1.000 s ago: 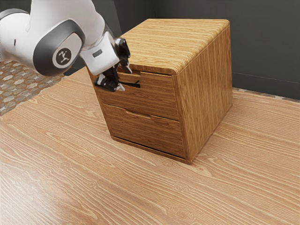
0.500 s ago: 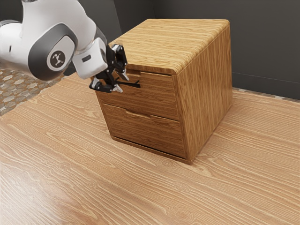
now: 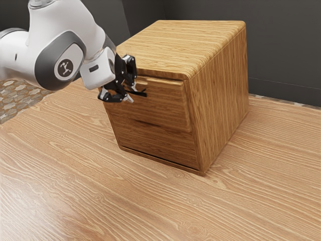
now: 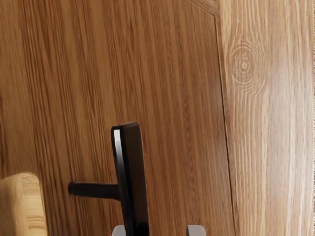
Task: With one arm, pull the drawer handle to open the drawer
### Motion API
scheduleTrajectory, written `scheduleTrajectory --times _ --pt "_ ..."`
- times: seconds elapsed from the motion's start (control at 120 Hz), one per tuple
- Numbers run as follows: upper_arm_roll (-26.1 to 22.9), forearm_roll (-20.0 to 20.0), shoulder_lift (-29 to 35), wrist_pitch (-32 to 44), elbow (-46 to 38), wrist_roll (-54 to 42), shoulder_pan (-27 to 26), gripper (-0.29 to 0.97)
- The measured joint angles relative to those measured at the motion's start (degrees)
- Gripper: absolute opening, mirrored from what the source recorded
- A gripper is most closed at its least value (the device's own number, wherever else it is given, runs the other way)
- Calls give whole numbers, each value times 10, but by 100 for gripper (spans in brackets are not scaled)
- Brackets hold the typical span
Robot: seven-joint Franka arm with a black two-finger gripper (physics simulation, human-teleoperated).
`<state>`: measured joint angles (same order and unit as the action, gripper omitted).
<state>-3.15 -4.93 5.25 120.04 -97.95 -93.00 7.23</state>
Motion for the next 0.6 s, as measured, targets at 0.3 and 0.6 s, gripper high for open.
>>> scheduleTrajectory --times 0.3,0.6 --pt "-1 0 47 4 -49 -3 -3 -8" --pt "12 1 92 3 -92 15 -11 -10"
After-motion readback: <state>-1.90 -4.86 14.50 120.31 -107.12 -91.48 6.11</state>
